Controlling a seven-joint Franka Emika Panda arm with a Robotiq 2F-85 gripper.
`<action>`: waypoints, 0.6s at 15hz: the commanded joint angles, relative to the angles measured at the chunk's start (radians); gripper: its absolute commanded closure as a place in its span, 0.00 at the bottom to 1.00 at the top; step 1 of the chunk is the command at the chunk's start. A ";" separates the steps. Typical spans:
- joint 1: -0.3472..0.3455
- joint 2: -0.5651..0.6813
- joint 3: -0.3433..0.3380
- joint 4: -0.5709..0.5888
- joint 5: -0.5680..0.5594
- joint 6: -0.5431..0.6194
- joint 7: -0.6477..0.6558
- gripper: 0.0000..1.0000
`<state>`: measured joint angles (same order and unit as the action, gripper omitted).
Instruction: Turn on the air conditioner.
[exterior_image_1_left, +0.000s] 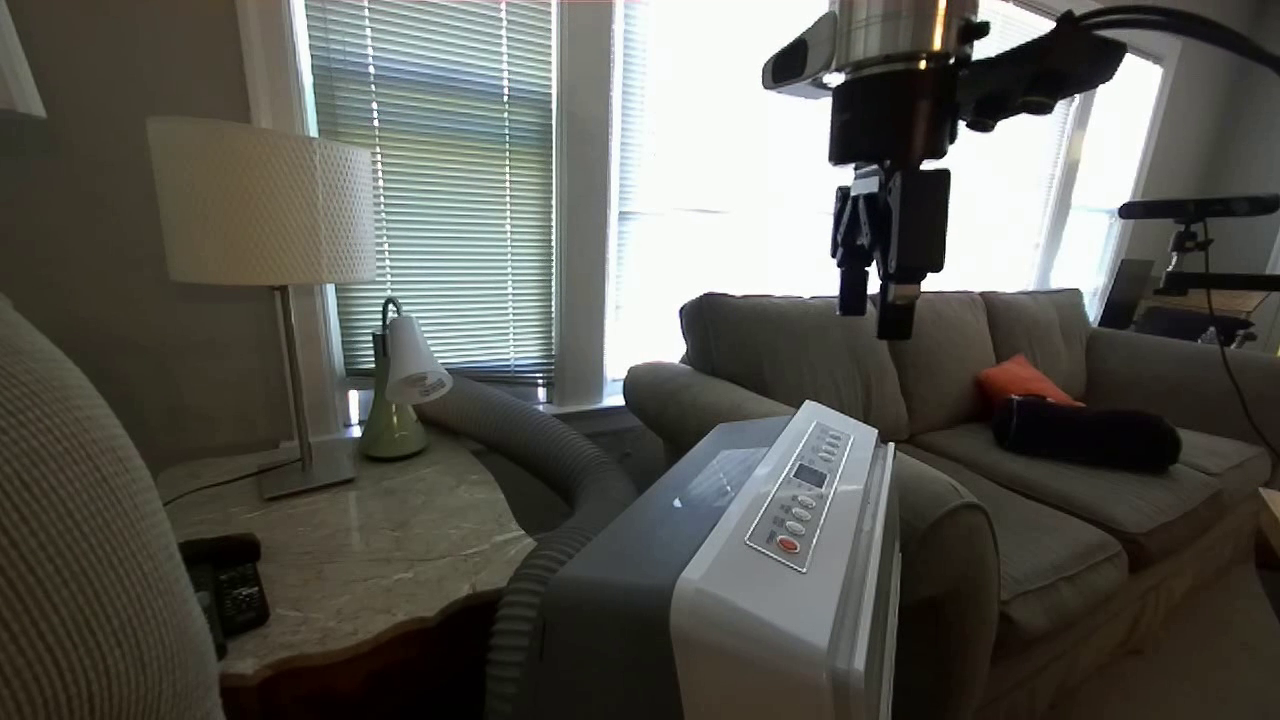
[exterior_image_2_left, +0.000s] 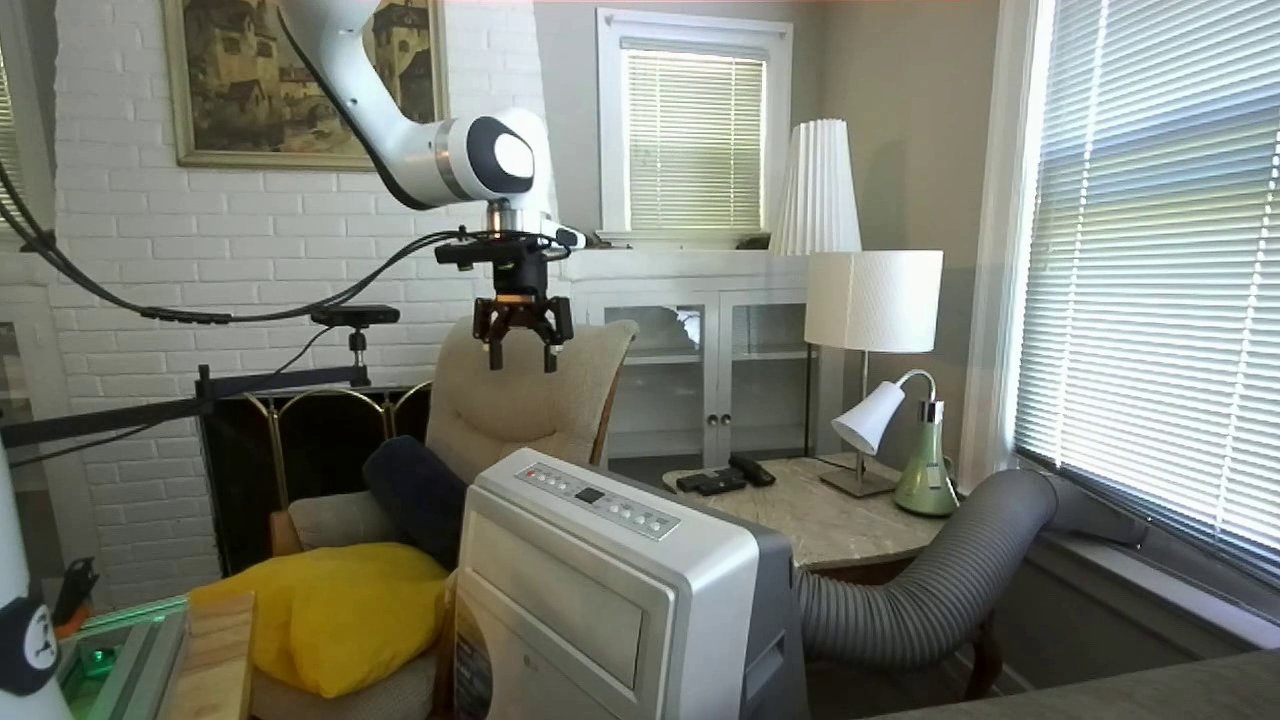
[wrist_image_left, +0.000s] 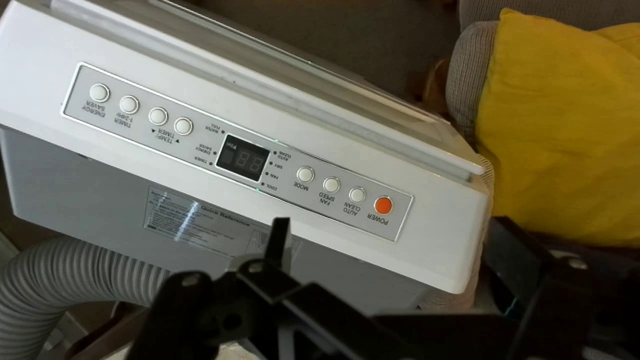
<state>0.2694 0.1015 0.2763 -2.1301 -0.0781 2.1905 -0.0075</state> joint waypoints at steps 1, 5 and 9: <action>0.012 0.044 0.001 0.012 0.007 0.042 0.021 0.00; 0.020 0.082 0.001 0.012 0.008 0.074 0.020 0.06; 0.028 0.116 0.002 0.014 0.008 0.105 0.019 0.50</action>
<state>0.2874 0.1853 0.2765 -2.1301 -0.0781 2.2670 -0.0063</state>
